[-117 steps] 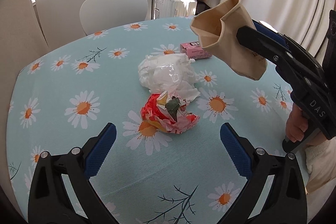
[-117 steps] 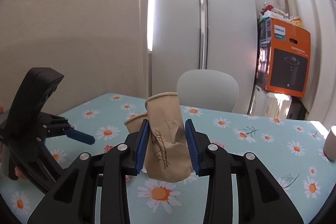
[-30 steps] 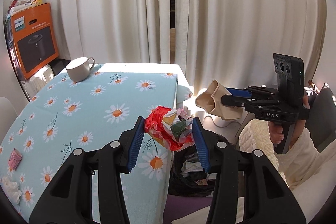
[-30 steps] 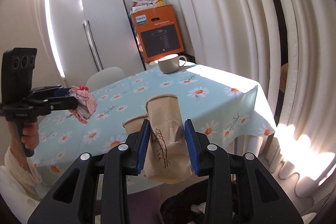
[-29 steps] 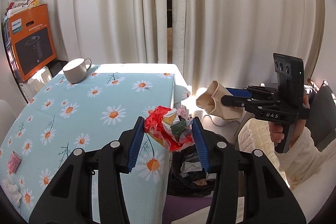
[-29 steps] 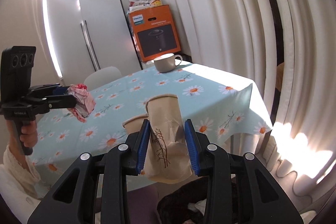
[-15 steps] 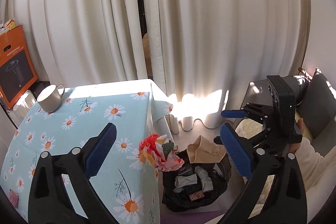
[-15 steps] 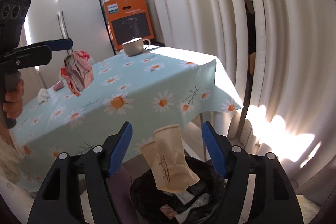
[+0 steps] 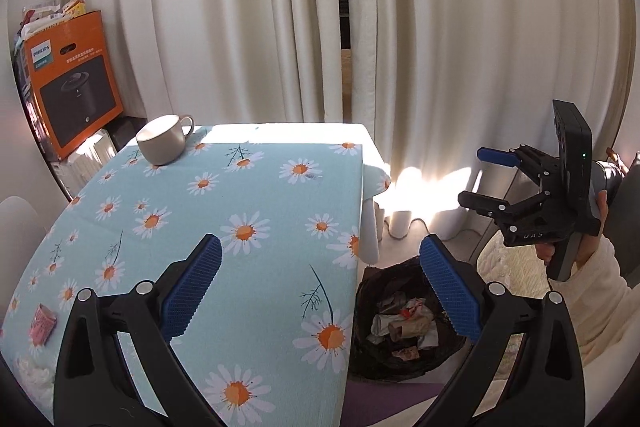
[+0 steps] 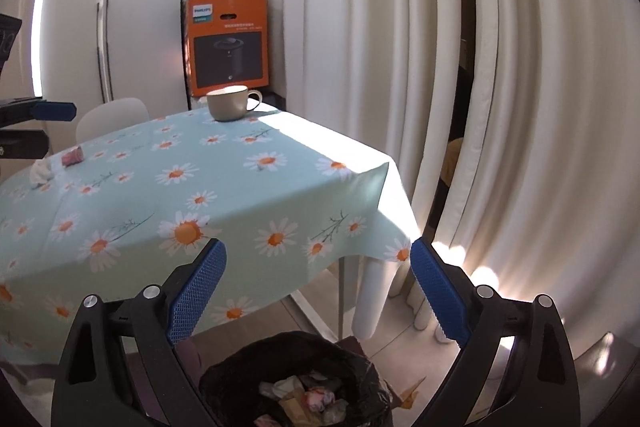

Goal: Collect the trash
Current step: 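Bring both tools back over the pink tube and tissue, then grasp the pink snack tube with the right tool while the left tool grasps the white tissue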

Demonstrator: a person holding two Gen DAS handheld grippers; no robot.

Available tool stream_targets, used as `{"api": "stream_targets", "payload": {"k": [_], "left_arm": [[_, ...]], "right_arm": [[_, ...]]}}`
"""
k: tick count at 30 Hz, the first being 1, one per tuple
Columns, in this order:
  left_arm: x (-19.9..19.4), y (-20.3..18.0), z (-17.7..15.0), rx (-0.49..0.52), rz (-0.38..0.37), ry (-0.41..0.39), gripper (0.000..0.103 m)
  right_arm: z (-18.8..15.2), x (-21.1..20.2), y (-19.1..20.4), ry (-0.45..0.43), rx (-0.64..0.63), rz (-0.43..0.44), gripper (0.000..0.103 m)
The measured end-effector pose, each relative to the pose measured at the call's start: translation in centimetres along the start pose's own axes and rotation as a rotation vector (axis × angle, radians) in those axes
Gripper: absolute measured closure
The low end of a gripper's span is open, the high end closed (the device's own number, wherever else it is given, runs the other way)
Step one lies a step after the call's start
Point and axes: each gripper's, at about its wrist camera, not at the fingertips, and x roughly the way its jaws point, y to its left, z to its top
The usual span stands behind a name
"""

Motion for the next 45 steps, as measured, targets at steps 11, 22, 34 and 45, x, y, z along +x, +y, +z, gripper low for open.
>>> {"api": "stream_targets", "payload": {"k": [11,22,34,45], "left_arm": [[-4.6,10.6,-5.2,-0.239,0.287,0.03,0.006],[-11.7,19.5,-10.4,-0.346,0.52,0.067,0.006],[-14.8,25.3,-15.9,-0.405,0.549,0.1,0.006],[-15.5,27.9,-18.7,-0.478,0.531,0.097,0.006]], "right_arm": [[5.8,3.5,7.8,-0.037,-0.125,0.141,0.012],[12.6,7.9,18.0,-0.062,-0.148,0.376,0.012],[16.6,13.3,31.0,0.04,-0.18,0.543,0.012],[17.8,18.5,42.8,0.151,-0.252,0.657,0.012]]}}
